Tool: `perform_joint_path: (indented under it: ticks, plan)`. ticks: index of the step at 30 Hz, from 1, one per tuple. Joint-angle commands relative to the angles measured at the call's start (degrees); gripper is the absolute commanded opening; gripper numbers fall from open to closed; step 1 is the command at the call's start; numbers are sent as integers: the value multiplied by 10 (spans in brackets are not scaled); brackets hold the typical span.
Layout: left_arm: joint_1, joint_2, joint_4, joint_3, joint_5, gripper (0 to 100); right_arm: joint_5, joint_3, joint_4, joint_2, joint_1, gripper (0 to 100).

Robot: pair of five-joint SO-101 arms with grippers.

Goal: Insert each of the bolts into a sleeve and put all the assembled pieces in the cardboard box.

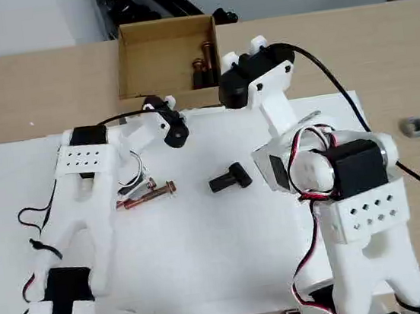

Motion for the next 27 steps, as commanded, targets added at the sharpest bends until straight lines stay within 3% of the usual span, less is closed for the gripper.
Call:
perform_joint_path:
  ticks: [1,17,27]
  plan:
    - [2,-2,0,-23,-1,130,6,-3,-2,-10,5,2]
    - [-3,-4,-128,111,3,127,5,-3,-2,-10,3,2]
    - [1,-5,-18,-28,18,127,4,-3,-1,-10,3,2]
